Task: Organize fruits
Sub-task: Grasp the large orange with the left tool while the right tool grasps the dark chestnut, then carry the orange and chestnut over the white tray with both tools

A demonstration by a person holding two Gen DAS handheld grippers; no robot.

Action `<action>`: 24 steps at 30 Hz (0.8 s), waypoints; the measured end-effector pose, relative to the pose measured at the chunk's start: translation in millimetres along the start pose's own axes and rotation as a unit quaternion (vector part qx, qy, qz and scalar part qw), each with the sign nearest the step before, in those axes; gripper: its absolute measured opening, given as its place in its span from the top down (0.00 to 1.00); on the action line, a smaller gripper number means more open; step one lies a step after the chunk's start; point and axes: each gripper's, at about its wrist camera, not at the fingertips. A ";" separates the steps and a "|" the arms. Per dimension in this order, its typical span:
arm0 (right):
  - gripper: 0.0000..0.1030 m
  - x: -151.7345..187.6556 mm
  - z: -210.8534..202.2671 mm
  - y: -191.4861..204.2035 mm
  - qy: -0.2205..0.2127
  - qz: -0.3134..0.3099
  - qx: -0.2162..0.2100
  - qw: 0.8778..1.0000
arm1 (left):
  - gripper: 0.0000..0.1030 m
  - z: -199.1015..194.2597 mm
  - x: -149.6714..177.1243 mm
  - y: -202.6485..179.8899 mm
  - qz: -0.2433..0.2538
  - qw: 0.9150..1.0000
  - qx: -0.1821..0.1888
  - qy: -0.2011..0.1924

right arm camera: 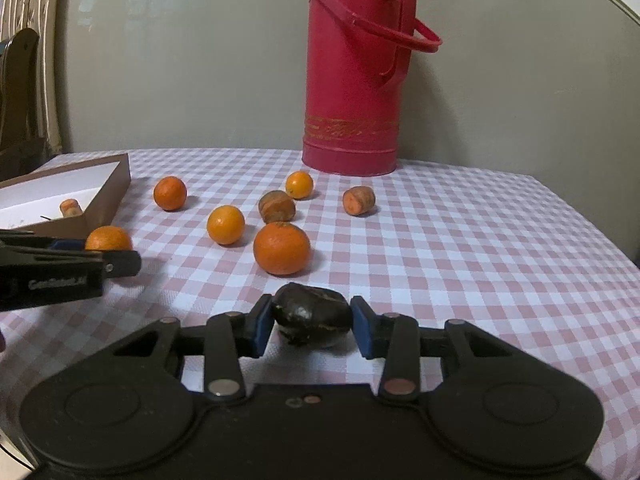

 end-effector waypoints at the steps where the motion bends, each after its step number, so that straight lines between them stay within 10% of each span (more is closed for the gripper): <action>1: 0.68 -0.2 -1.9 0.2 -0.001 0.001 -0.001 1.000 | 0.63 -4.4 0.2 -0.2 0.001 1.000 -0.001 -0.004; 24: 0.68 -23.7 -58.0 26.8 -0.059 -0.015 -0.046 0.997 | 0.63 -89.2 11.2 14.4 0.027 0.996 -0.039 -0.075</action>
Point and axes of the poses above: each gripper's, at about its wrist camera, not at the fingertips, and z roughly the way its jaws point, y to its left, x to its underside
